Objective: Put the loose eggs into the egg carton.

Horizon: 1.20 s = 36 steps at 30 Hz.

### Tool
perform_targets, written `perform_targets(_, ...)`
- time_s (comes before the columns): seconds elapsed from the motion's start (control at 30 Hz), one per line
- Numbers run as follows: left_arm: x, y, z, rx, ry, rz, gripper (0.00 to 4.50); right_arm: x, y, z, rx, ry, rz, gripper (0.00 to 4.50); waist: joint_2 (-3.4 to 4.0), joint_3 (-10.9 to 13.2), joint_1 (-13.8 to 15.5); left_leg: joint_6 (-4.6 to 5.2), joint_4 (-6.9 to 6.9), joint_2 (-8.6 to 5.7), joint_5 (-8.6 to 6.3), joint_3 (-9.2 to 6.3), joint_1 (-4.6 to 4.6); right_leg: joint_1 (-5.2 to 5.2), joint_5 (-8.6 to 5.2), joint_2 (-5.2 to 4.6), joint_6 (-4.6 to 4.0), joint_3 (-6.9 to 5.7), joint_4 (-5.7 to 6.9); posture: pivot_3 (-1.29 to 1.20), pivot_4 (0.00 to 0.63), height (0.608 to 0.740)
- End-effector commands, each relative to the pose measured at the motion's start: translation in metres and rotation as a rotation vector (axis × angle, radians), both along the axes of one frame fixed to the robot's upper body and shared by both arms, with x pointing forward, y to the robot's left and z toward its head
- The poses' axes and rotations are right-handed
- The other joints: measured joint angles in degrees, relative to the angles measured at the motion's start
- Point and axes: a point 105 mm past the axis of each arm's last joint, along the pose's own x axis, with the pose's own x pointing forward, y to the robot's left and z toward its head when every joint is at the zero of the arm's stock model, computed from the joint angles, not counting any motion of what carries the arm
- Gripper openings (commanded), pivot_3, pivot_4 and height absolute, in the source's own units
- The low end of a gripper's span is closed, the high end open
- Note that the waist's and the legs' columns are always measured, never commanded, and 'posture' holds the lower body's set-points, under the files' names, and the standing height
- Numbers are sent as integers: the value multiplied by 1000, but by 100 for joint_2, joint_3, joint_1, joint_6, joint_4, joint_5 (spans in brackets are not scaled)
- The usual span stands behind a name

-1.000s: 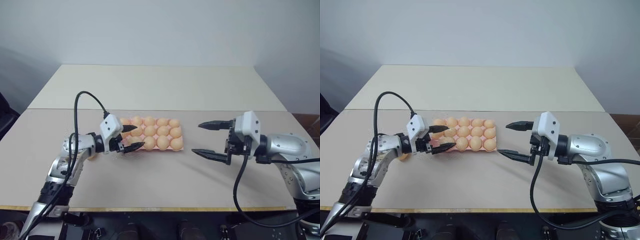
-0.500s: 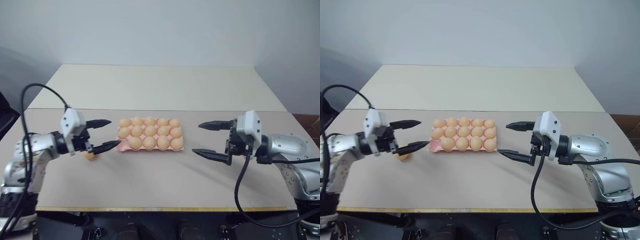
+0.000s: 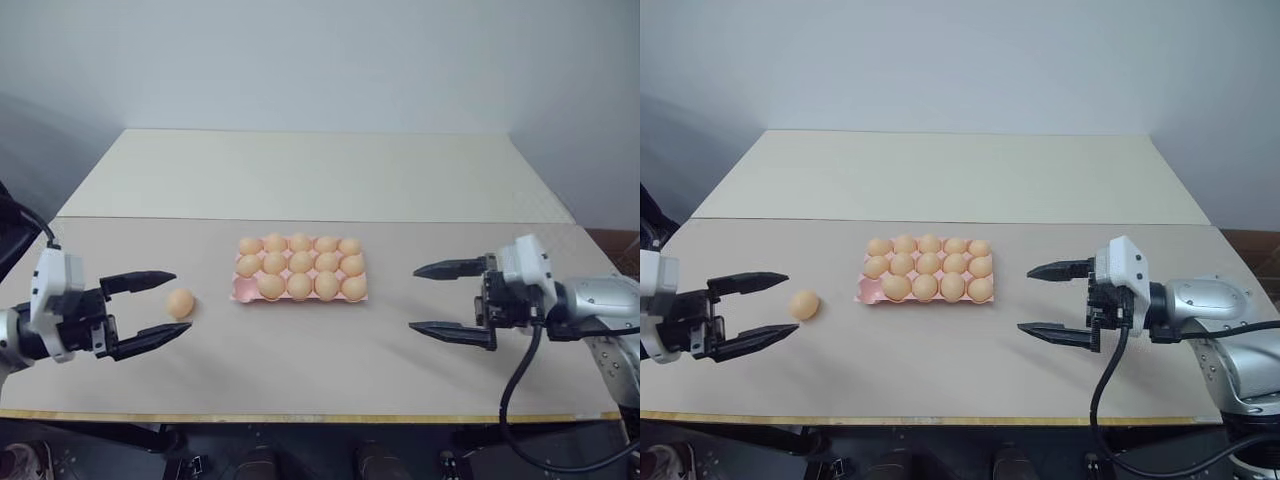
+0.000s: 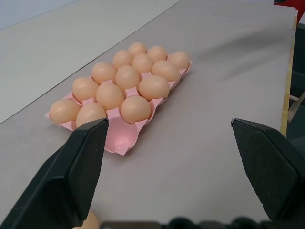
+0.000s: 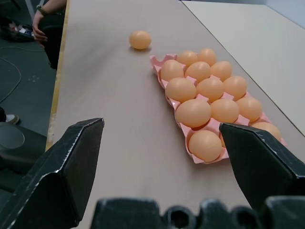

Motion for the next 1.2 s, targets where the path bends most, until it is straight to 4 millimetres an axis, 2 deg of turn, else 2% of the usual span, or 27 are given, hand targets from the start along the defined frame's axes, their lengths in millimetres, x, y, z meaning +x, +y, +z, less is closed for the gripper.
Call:
perform_targets(0.03,-2,-5,10,10,-41,-11,4480,-6,1,11,2,-53,18,4500,0,0,-1,0,0,0,0,0,0,0,0,0,0,0,0,0,150,740)
perform_targets(0.2,7,-1,7,3,-34,50,4480,-6,1,12,2,-55,17,4500,0,0,-2,0,0,0,0,0,-4,-2,0,0,0,0,-3,0,150,740)
perform_targets(0.37,43,25,-6,-4,-34,357,4480,-7,3,12,0,-58,16,4500,0,0,7,0,0,-1,0,-2,4,3,0,1,0,0,0,0,150,740)
perform_targets(0.6,63,41,-28,5,41,498,4480,-8,5,15,1,-69,14,4500,-1,0,-7,0,0,-2,0,-2,-8,-6,0,0,0,0,-2,0,150,740)
perform_targets(0.83,81,35,-63,14,121,539,4480,-8,7,16,1,-85,11,4500,-2,0,5,0,0,-2,0,-2,-3,-2,0,0,0,1,1,0,150,740)
perform_targets(1.0,89,27,-77,10,155,530,4480,-9,8,17,2,-93,7,4500,-2,0,13,0,0,-3,0,-3,-8,-5,0,0,0,0,1,0,150,740)
perform_targets(1.2,98,27,-96,56,217,569,4480,-9,8,18,8,-100,-1,4500,-2,-1,5,0,0,-3,0,-4,-6,-4,1,0,0,0,2,0,150,740)
